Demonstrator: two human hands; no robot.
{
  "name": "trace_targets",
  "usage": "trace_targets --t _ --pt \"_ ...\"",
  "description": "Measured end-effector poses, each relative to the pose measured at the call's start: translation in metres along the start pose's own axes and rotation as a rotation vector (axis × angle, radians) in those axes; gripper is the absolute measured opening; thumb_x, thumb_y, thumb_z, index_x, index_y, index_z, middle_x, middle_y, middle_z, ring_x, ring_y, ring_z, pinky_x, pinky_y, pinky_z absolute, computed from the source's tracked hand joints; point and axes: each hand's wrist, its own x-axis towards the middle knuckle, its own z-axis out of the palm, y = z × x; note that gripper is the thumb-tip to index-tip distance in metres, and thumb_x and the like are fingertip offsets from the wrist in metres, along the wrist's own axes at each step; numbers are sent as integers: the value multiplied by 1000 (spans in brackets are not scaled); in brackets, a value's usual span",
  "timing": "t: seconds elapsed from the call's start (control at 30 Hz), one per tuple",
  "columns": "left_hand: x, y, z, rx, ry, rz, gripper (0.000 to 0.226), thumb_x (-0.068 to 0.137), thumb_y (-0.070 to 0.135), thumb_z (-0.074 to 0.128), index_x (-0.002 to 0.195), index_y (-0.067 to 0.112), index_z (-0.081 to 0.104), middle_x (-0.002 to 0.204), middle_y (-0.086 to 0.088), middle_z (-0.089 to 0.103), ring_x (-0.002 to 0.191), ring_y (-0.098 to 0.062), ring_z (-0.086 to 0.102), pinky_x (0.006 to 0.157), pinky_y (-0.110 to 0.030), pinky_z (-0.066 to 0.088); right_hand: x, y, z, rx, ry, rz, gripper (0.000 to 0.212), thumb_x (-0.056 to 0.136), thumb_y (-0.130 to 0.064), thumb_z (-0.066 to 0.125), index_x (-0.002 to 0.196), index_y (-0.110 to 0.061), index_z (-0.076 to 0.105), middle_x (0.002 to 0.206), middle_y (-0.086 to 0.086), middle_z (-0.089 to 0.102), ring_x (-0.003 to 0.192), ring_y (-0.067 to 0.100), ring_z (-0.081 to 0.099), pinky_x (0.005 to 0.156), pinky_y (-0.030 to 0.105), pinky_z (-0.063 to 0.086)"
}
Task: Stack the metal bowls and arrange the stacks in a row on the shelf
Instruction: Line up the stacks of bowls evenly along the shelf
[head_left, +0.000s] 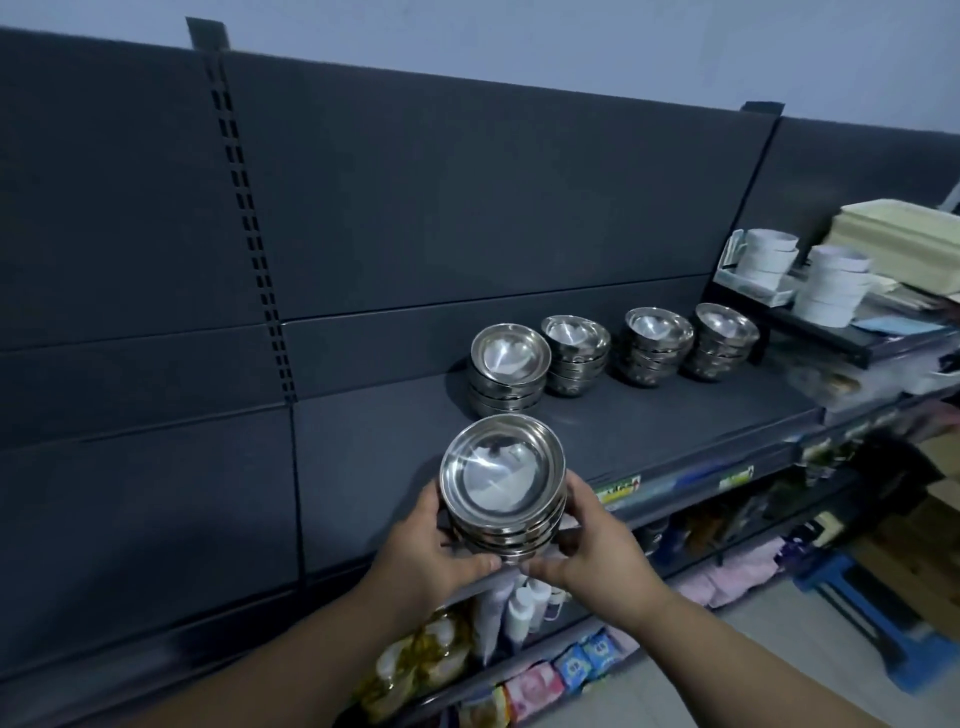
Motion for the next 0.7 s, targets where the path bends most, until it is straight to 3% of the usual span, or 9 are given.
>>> trace_targets --t 0.1,0.23,0.4,0.5,0.57,0.7 --pt "4 8 10 3 41 -4 90 63 12 88 131 41 36 111 4 65 100 -11 67 92 -33 55 8 1 -13 23 -28 -15 100 66 -15 86 141 -50 30 126 -24 57 108 6 63 83 29 58" --pt "17 17 3 4 84 -21 88 57 15 87 124 46 39 108 5 69 97 -10 70 89 -35 56 29 -6 -15 77 -69 -28 98 70 -5 83 140 -47 30 119 -30 56 110 0 59 68 14 53" --pt "35 19 -15 61 148 17 73 67 1 83 114 40 44 96 9 68 85 2 68 61 -8 48 66 -11 -3 64 -113 -51 100 69 -8 85 143 -41 28 117 -29 56 108 -7 57 72 8 51" --pt "49 10 -31 133 206 19 79 61 16 89 120 43 44 107 17 64 103 -2 62 74 -9 48 93 -14 7 61 -148 -52 100 67 -8 86 141 -43 30 112 -30 60 102 -18 57 77 8 50" --pt "59 5 -41 163 229 2 85 59 23 90 126 42 41 108 21 63 104 -1 61 81 -14 48 110 -14 15 60 -162 -59 99 66 -9 86 137 -47 29 107 -31 63 98 -21 57 75 4 48" --pt "71 0 -49 219 288 -15 92 60 25 90 133 39 36 109 26 58 102 7 56 79 -4 41 137 -10 25 43 -212 -85 100 64 -11 87 134 -50 28 106 -29 66 101 -14 61 89 11 49"
